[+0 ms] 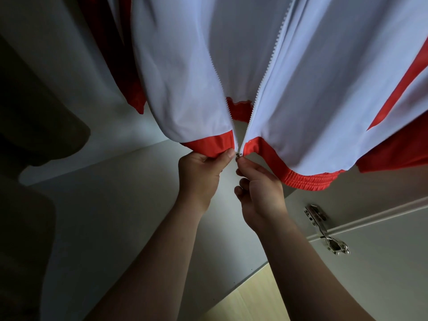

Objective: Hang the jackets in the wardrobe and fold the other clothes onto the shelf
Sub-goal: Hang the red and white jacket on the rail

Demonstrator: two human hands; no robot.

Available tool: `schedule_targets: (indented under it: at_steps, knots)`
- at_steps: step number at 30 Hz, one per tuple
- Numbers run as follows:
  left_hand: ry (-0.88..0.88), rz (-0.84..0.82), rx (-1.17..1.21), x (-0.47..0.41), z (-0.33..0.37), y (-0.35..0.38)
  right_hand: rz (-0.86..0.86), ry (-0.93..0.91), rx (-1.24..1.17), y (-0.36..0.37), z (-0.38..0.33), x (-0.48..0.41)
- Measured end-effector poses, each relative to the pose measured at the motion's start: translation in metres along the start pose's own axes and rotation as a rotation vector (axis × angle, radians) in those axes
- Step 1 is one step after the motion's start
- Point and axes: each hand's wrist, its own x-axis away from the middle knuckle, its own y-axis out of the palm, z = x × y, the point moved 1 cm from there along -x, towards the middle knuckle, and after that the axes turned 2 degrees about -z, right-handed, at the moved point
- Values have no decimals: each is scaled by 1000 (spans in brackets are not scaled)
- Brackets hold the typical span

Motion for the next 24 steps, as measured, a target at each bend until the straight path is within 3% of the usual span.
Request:
schedule_targets:
  at_steps: [24]
  knots:
    - [86,15,-36,-1,-2,-5,20,35,-80,8,-1,1]
